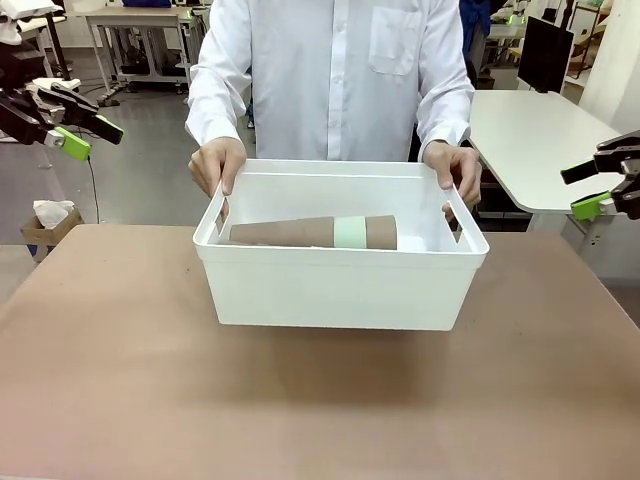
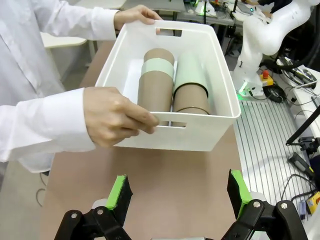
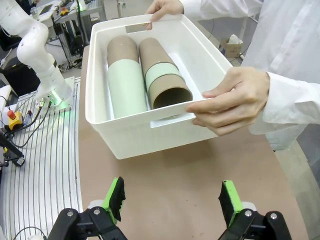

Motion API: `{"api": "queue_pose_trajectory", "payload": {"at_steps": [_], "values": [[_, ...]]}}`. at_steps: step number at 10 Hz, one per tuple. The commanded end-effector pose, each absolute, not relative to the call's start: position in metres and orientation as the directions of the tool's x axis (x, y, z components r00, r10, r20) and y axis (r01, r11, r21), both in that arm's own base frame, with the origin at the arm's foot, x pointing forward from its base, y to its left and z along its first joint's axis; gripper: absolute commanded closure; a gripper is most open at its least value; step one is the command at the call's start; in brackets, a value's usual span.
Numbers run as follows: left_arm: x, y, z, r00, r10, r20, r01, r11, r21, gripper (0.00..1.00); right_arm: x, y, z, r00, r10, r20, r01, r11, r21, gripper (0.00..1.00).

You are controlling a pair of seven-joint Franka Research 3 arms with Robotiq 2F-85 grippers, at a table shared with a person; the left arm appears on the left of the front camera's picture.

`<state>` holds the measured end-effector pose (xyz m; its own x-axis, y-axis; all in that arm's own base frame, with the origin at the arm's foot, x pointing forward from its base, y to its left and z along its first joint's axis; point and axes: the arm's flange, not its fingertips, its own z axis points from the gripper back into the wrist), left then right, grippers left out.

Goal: Stack the cups and store them in the basket.
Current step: Place the stack of Reusable plastic cups into the Pantry Basket.

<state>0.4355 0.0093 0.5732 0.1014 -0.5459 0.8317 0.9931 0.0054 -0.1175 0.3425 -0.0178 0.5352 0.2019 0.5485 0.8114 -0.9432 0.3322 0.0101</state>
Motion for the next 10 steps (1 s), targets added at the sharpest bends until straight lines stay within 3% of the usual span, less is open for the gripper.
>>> {"api": "queue_pose_trajectory", "payload": {"at_steps": [1,10], "values": [[0.4358,0.0086,0.5771,0.114,-0.547,0.829,0.992,0.013,-0.128,0.0,0.3443,-0.017,0.5383,0.202,0.529,0.824,-0.942,0.336,0.016,0.0],[0.4358,0.0086,0.5771,0.114,-0.547,0.829,0.992,0.013,-0.128,0.0,0.3443,-0.017,0.5383,0.202,0.529,0.824,-0.942,0.336,0.016,0.0]]}}
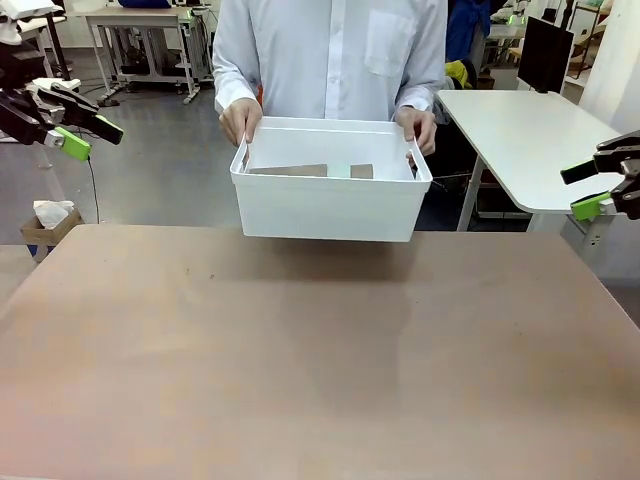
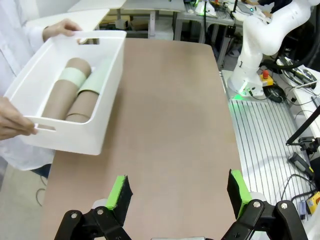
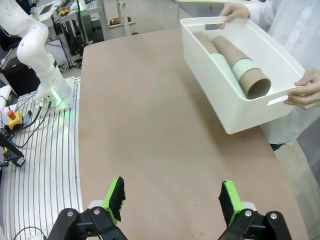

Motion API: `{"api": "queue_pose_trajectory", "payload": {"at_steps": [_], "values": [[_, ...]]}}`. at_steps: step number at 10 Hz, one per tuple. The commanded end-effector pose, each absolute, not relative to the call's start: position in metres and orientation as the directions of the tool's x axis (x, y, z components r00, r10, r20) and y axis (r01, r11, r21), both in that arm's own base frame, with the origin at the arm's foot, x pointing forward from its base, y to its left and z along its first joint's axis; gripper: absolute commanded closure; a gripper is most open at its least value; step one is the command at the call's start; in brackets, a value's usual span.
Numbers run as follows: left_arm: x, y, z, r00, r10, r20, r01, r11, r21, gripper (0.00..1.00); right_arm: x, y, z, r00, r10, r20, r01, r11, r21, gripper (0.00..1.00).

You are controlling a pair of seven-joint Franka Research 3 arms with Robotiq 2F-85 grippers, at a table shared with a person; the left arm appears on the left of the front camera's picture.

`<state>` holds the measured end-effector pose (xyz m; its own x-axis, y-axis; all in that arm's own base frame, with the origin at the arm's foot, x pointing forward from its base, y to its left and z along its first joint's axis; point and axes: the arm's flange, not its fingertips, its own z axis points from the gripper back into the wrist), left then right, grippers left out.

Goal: Stack the cups and store them in the basket.
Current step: Place the stack of Reusable plastic cups into the Pantry Basket.

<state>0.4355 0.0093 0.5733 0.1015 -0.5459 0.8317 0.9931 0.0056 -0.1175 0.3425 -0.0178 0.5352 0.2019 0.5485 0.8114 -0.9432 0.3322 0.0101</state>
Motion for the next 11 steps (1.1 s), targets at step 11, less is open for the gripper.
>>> {"api": "queue_pose_trajectory", "payload": {"at_steps": [11], "values": [[0.4358,0.0086,0.5771,0.114,-0.547,0.829,0.992,0.013,-0.128,0.0,0.3443,-0.017,0.5383,0.202,0.529,0.824,-0.942,0.336,0.016,0.0]]}}
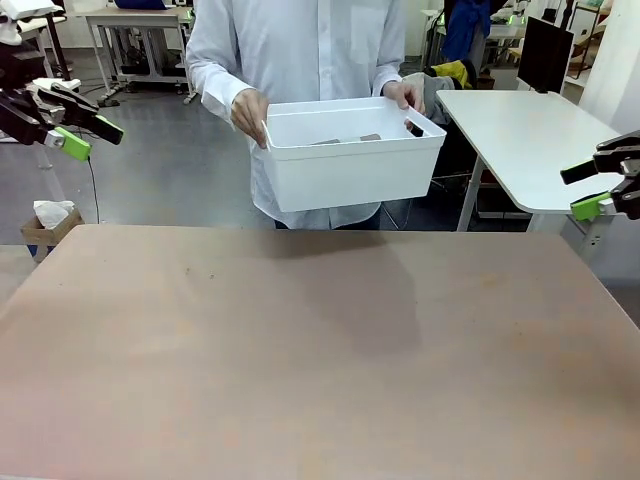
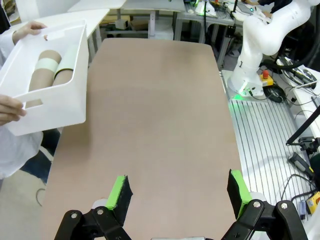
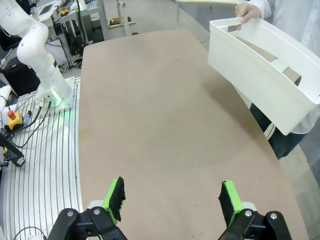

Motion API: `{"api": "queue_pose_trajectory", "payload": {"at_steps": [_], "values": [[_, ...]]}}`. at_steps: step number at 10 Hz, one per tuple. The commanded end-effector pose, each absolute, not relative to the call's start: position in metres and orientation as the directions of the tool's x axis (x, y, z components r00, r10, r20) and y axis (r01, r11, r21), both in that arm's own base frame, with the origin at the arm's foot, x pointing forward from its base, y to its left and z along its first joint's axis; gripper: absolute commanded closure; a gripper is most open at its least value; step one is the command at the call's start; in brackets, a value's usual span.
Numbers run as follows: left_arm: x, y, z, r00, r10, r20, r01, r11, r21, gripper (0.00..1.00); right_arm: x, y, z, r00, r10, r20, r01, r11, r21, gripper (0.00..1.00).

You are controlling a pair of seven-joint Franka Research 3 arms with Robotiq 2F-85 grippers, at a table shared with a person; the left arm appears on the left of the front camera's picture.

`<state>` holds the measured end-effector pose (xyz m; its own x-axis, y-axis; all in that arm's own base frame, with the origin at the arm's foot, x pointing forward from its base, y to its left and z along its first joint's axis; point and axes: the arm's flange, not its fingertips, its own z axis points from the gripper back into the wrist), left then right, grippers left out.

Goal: Stack the cups and store them in the basket.
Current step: Place the stack of Reusable plastic cups into the Pantry Basket.

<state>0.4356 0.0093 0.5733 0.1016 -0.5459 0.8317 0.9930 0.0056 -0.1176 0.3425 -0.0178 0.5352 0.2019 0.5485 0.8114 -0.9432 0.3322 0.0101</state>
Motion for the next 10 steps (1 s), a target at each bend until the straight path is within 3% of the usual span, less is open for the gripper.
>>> {"api": "queue_pose_trajectory", "payload": {"at_steps": [1,10], "values": [[0.4358,0.0086,0.5771,0.114,-0.547,0.829,0.992,0.013,-0.128,0.0,0.3443,-0.017,0.5383,0.202,0.529,0.824,-0.942,0.336,0.016,0.0],[0.4358,0.0086,0.5771,0.114,-0.547,0.829,0.992,0.013,-0.128,0.0,0.3443,-0.017,0.5383,0.202,0.529,0.824,-0.942,0.336,0.016,0.0]]}}
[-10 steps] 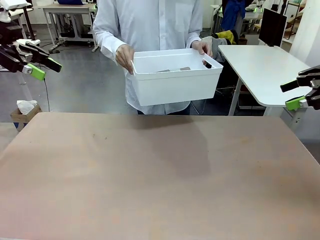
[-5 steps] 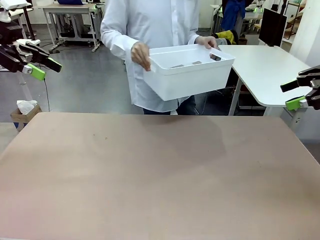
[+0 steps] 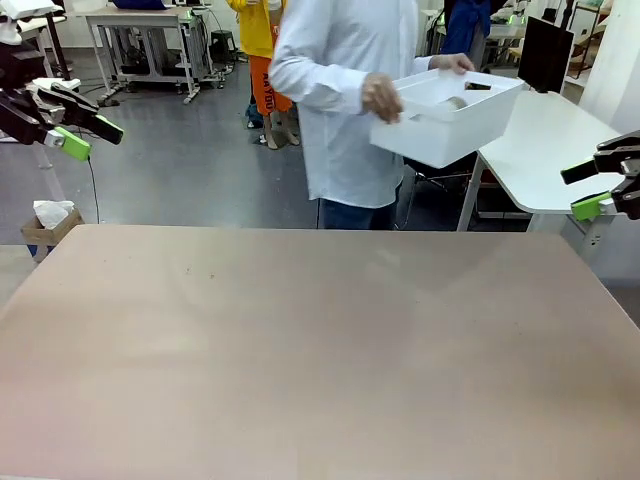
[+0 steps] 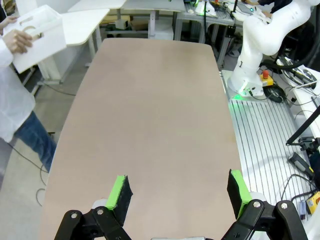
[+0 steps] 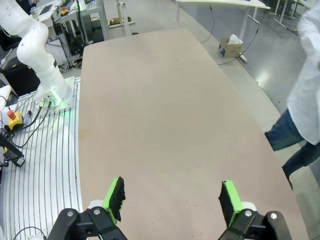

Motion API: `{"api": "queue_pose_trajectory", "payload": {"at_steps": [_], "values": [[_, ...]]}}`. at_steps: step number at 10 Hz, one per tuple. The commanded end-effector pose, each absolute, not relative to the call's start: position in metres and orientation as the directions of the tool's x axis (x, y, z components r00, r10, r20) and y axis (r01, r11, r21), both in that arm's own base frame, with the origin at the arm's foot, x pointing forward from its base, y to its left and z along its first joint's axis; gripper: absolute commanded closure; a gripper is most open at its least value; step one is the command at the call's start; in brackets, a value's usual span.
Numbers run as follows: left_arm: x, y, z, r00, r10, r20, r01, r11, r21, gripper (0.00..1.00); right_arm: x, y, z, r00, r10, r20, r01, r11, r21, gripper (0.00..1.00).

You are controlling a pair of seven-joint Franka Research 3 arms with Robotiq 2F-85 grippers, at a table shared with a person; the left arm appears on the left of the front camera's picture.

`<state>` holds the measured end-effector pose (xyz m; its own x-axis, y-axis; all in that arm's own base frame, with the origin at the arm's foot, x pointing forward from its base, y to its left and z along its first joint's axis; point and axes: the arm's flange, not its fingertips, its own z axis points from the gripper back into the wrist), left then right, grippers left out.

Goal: Stack the cups and store them in the basket.
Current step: Place the stack of Reusable plastic cups into the Pantry Basket.

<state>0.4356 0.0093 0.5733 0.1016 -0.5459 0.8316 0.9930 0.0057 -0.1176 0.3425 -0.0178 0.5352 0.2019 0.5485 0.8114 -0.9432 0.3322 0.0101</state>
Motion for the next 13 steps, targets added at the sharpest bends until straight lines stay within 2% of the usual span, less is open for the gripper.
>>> {"api": "queue_pose_trajectory", "payload": {"at_steps": [1,13], "values": [[0.4358,0.0086,0.5771,0.114,-0.547,0.829,0.992,0.013,-0.128,0.0,0.3443,-0.017,0.5383,0.202,0.529,0.824,-0.942,0.336,0.016,0.0],[0.4358,0.0086,0.5771,0.114,-0.547,0.829,0.992,0.013,-0.128,0.0,0.3443,-0.017,0.5383,0.202,0.529,0.824,-0.942,0.336,0.016,0.0]]}}
